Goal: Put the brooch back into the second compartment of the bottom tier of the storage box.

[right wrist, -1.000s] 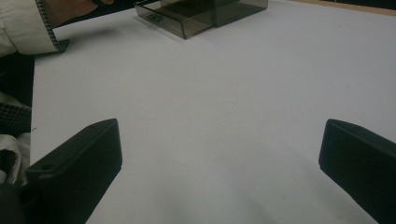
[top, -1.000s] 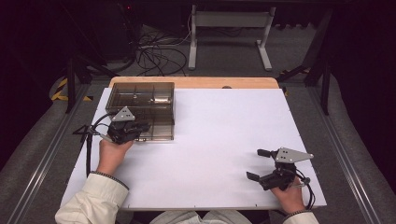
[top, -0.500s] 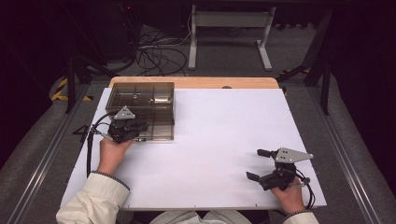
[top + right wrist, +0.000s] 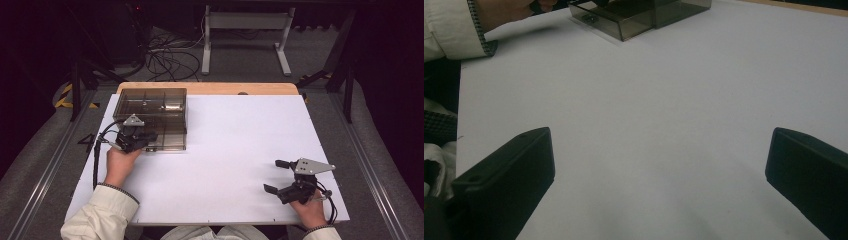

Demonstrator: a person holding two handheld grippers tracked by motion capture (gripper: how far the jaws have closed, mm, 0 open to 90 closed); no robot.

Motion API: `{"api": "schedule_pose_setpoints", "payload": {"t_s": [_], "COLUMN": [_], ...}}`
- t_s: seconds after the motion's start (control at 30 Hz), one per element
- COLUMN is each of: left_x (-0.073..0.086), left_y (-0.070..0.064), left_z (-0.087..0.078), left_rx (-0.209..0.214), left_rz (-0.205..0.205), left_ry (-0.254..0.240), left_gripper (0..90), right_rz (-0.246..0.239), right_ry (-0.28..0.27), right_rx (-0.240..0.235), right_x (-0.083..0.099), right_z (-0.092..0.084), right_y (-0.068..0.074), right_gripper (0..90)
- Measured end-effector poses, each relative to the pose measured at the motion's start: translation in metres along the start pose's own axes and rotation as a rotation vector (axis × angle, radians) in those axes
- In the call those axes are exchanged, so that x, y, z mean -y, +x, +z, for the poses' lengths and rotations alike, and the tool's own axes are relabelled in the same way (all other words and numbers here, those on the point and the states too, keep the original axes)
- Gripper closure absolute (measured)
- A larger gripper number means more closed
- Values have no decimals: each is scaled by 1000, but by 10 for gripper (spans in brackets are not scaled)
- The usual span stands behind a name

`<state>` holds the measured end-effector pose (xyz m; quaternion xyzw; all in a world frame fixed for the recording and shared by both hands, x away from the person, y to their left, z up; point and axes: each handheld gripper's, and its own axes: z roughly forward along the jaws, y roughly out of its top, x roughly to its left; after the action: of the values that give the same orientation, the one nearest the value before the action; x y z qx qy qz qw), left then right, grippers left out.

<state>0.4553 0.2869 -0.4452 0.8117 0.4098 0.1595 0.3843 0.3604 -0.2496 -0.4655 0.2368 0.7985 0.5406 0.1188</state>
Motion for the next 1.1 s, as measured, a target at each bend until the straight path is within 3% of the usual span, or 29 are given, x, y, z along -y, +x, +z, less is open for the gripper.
{"api": "schedule_pose_setpoints", "payload": {"t_s": [0.57, 0.77, 0.9, 1.1], "left_x": [1, 0, -3, -10], "left_y": [3, 1, -6, -23], "left_z": [2, -2, -9, -27], "left_rx": [-28, -40, -58, -60], "left_rz": [-33, -34, -5, 32], "left_ry": [42, 23, 11, -50], "left_gripper": [771, 691, 660, 598], "right_rz": [0, 2, 3, 9], "right_ry": [-1, -1, 1, -1], "right_rx": [-1, -1, -2, -5], "right_x": [0, 0, 0, 0], "right_z": [0, 0, 0, 0], "right_y": [0, 0, -1, -2], "right_gripper": [1, 1, 1, 2]}}
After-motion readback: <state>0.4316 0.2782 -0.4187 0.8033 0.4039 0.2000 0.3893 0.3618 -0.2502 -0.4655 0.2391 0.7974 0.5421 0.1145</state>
